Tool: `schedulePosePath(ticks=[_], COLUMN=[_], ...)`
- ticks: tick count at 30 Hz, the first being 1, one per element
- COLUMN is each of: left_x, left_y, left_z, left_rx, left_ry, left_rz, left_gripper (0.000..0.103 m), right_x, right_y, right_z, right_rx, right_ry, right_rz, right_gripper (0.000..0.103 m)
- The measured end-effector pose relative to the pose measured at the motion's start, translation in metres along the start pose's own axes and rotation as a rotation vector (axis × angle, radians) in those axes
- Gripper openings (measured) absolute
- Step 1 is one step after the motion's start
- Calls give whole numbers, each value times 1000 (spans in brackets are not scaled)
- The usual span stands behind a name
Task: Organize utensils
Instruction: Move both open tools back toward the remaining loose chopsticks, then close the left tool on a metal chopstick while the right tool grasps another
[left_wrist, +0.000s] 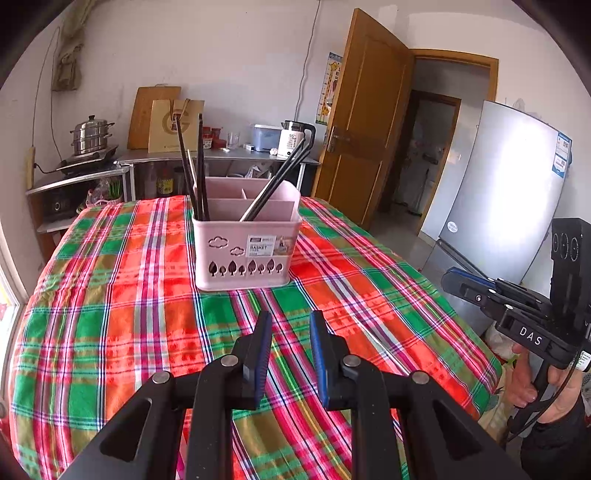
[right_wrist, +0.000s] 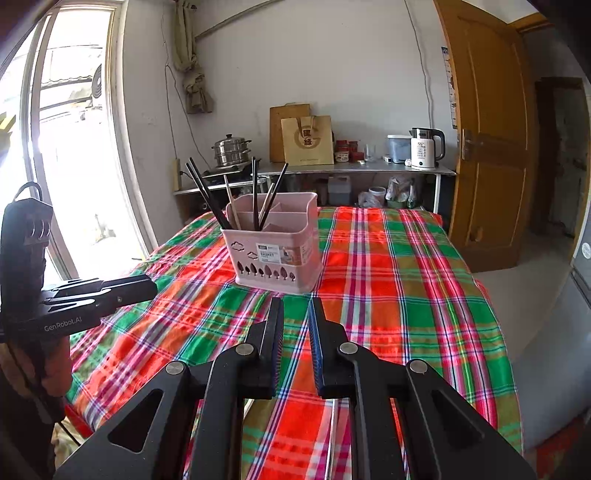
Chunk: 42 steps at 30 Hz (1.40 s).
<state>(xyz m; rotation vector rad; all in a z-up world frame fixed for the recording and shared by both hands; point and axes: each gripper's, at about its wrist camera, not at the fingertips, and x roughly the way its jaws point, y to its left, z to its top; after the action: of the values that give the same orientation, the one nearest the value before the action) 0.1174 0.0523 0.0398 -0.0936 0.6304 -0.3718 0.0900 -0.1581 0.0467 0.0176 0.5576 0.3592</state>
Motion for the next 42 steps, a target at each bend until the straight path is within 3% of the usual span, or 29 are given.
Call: schedulePosePath(ticks=[7,17,39,42], left_x=[10,36,160,163], left_y=[-8,-20,-41,-44], left_z=[-24,-33,-33,-34], left_rx=[2,9,3,38], left_ry=[52,110,362,340], left_rz=[-3,-12,-29,-14], left_gripper=[20,20,20,20], right_x=[0,14,100,113], right_y=[-3,-16,-44,-45], right_z=[-20,-36,-51,-50], right_rx=[5,27,59,52], right_ry=[25,68,279,306], right_rz=[-18,-44,-28,-26], right_gripper=[14,14,14,14])
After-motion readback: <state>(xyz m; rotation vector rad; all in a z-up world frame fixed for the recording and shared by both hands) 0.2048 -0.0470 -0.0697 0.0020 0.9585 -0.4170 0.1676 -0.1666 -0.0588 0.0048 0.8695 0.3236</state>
